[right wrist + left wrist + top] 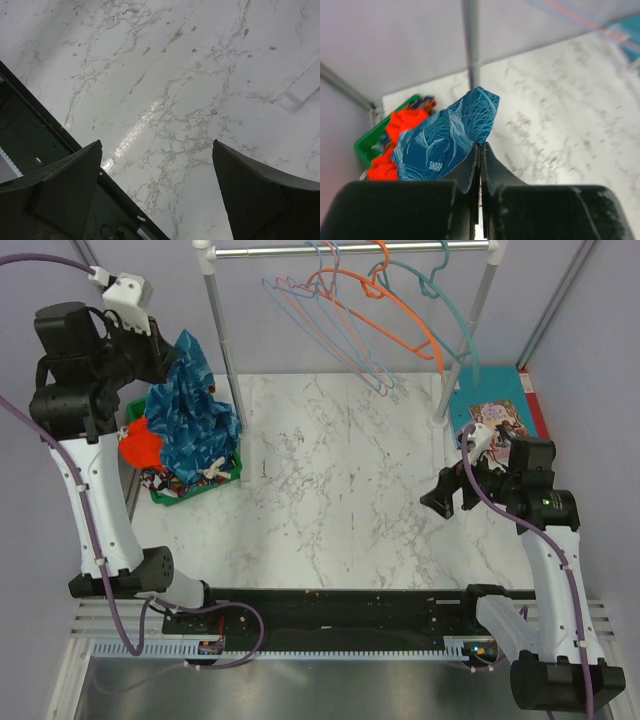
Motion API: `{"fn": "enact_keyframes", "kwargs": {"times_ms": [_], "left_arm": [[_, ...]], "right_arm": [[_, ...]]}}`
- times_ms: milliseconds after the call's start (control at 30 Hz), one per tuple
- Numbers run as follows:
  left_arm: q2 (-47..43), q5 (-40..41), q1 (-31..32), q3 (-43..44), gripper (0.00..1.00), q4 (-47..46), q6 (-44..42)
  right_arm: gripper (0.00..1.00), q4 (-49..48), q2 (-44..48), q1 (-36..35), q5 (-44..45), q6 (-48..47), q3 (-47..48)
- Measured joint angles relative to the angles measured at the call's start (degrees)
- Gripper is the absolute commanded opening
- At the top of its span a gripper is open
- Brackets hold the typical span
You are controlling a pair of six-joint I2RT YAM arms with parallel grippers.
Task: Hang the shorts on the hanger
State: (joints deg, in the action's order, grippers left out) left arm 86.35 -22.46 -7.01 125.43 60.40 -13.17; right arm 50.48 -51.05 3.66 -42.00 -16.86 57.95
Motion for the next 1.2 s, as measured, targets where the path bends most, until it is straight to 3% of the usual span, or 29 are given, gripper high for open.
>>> {"fn": "enact_keyframes", "kwargs": {"times_ms": [200, 567, 800, 1067, 1200], "left_arm": [[-2.38, -11.08, 0.02, 10.05, 0.02, -3.39, 11.10], [-2.99, -23.02, 0.83, 10.25, 0.02, -23.43, 35.63], [0.13, -24.28, 7.56, 12.48, 0.02, -36.57, 45.53], [2.23, -24.72, 9.29, 13.68, 0.02, -50.80, 56.33], [-1.44, -26.25, 9.73, 4.48, 0.02, -55.49, 57.77]], "right_arm": [[0.98, 0.70, 0.76, 0.00, -3.32, -1.97, 1.38], [0.99, 0.87, 4.28, 0.00, -7.78, -3.78, 1.38], [0.98, 0.83, 2.82, 0.00, -9.97, -3.93, 1.38], [0.98, 0.81, 2.73, 0.00, -11.13, -3.96, 1.38], [0.98, 0.83, 2.89, 0.00, -11.10, -4.04, 1.38]]}}
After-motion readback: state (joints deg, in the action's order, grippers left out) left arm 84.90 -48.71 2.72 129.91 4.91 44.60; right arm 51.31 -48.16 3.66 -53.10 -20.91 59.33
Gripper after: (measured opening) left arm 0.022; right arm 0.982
